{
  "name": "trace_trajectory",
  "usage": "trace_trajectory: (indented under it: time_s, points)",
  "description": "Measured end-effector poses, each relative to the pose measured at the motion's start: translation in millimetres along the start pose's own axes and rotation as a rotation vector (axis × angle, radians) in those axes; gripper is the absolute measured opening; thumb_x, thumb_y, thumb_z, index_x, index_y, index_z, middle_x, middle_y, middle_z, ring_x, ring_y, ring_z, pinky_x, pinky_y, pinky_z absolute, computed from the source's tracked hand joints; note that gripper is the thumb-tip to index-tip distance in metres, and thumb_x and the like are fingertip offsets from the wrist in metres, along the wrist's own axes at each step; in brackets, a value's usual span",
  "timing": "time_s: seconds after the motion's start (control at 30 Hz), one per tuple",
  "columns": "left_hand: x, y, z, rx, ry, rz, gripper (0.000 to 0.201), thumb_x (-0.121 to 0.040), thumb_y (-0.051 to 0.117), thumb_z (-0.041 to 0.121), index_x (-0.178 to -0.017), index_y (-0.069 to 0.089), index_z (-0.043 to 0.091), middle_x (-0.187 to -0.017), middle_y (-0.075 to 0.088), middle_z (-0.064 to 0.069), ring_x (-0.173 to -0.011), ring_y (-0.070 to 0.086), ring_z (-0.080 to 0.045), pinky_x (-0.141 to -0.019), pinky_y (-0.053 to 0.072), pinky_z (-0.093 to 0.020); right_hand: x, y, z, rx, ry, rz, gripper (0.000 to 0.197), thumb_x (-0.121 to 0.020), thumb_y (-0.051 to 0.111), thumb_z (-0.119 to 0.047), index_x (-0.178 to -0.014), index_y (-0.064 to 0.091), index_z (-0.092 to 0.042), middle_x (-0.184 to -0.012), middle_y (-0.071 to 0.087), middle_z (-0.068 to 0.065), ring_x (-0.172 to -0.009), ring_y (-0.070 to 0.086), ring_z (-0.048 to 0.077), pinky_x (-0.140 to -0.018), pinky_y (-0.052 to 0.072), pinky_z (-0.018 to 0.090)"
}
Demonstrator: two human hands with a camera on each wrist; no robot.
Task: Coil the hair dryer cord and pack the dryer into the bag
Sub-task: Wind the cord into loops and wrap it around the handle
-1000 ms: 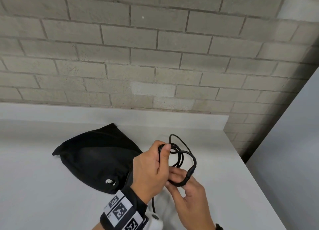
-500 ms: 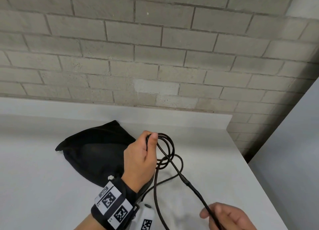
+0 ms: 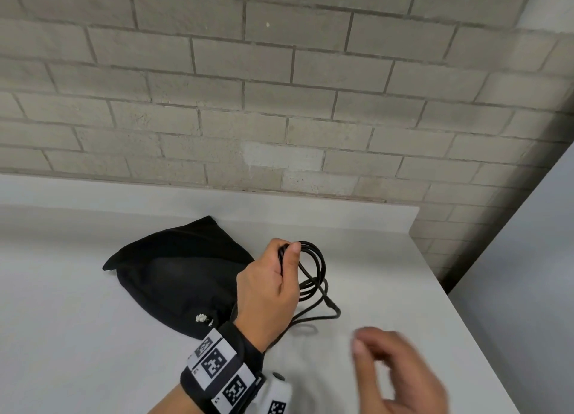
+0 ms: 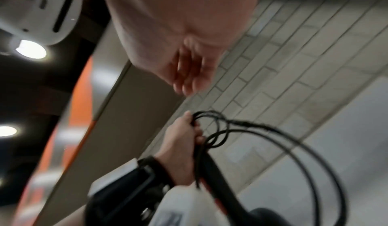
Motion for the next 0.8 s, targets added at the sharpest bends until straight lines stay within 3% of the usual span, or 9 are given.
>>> trace_trajectory:
  time_s: [0.1, 0.17, 0.27, 0.37, 0.43, 0.5, 0.63, 0.7, 0.8]
  points:
    - [1.3, 3.9, -0.7, 0.019, -0.017, -0.023, 0.049, -0.098, 0.027, 0.059, -0.087, 0.057, 0.022, -0.049, 0.045, 0.009, -0.046, 0.051, -0.012, -0.050, 0.047, -0.041, 14.3, 65.0, 19.6, -0.038, 0.180, -0.407, 0.021, -0.094, 0.056, -0.026, -0.095, 0.066, -0.044, -0.090, 0.072, -0.020, -0.084, 0.068, -0.003, -0.076, 0.052, 0.013]
    - [2.2, 5.9, -1.9, 0.055, -0.030, -0.036, 0.049, -0.098, 0.027, 0.060, -0.088, 0.057, 0.023, -0.049, 0.046, 0.009, -0.045, 0.050, -0.010, -0.050, 0.049, -0.041, 23.2, 96.0, 39.4, -0.135, 0.405, -0.593, 0.023, -0.100, 0.049, -0.023, -0.108, 0.061, -0.041, -0.102, 0.071, -0.021, -0.099, 0.063, -0.007, -0.086, 0.050, 0.015]
    - [2.1, 6.7, -6.8, 0.096, -0.054, -0.046, 0.046, -0.098, 0.028, 0.061, -0.088, 0.056, 0.026, -0.050, 0.048, 0.009, -0.046, 0.050, -0.011, -0.053, 0.051, -0.047, 24.8, 118.2, 48.5, -0.349, 0.567, -0.614, 0.019, -0.101, 0.048, -0.020, -0.110, 0.065, -0.023, -0.101, 0.073, -0.009, -0.099, 0.066, 0.003, -0.089, 0.051, 0.023]
    - [0.6, 6.4, -9.8, 0.124, -0.068, -0.062, 0.045, -0.097, 0.028, 0.062, -0.088, 0.055, 0.027, -0.053, 0.051, 0.010, -0.047, 0.050, -0.011, -0.055, 0.051, -0.050, 31.5, 127.1, 51.0, -0.482, 0.640, -0.607, 0.018, -0.097, 0.050, -0.018, -0.104, 0.066, -0.012, -0.087, 0.072, 0.008, -0.083, 0.066, 0.018, -0.084, 0.054, 0.037]
    - [0.3, 6.6, -8.3, 0.127, -0.069, -0.075, 0.044, -0.097, 0.028, 0.062, -0.088, 0.054, 0.028, -0.055, 0.052, 0.012, -0.048, 0.051, -0.011, -0.057, 0.051, -0.050, 33.8, 125.5, 47.9, -0.532, 0.627, -0.651, 0.018, -0.100, 0.049, -0.013, -0.098, 0.066, -0.009, -0.077, 0.067, 0.009, -0.075, 0.062, 0.020, -0.076, 0.053, 0.035]
    - [0.2, 6.6, -7.1, 0.124, -0.064, -0.083, 0.043, -0.097, 0.027, 0.061, -0.088, 0.053, 0.028, -0.056, 0.053, 0.013, -0.049, 0.051, -0.011, -0.058, 0.051, -0.050, 35.6, 118.6, 43.5, -0.506, 0.550, -0.765, 0.017, -0.099, 0.052, -0.019, -0.093, 0.067, -0.016, -0.073, 0.063, -0.002, -0.071, 0.059, 0.012, -0.072, 0.050, 0.027]
    - [-6.3, -0.2, -14.9, 0.141, -0.092, -0.070, 0.040, -0.097, 0.028, 0.063, -0.084, 0.049, 0.032, -0.054, 0.050, 0.015, -0.049, 0.048, -0.011, -0.057, 0.051, -0.048, 49.8, 86.1, 63.7, -0.035, 0.023, -1.037, 0.015, -0.095, 0.051, -0.048, -0.095, 0.060, -0.035, -0.088, 0.056, -0.013, -0.079, 0.055, -0.002, -0.080, 0.040, 0.007]
    - [-9.8, -3.6, -21.2, 0.194, -0.109, -0.061, 0.035, -0.096, 0.030, 0.063, -0.080, 0.048, 0.038, -0.053, 0.048, 0.016, -0.048, 0.043, -0.009, -0.053, 0.045, -0.043, 66.0, 61.1, 116.3, 0.253, 0.071, -1.179, 0.024, -0.100, 0.036, -0.055, -0.100, 0.055, -0.042, -0.090, 0.051, -0.020, -0.075, 0.053, -0.009, -0.077, 0.037, 0.000]
    - [-12.1, -6.0, -28.6, 0.254, -0.139, -0.067, 0.032, -0.097, 0.033, 0.061, -0.078, 0.048, 0.041, -0.051, 0.045, 0.015, -0.048, 0.040, -0.010, -0.054, 0.038, -0.040, 57.0, 5.9, 179.4, 0.632, 0.061, -1.108, 0.046, -0.099, 0.013, -0.062, -0.083, 0.054, -0.050, -0.081, 0.045, -0.028, -0.062, 0.050, -0.011, -0.061, 0.040, 0.003]
Point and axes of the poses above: each hand's wrist, its own x-axis away from the middle knuckle, its own y-axis out of the palm, z = x × y, the point moved 9 cm from there along -x, towards the middle knuckle
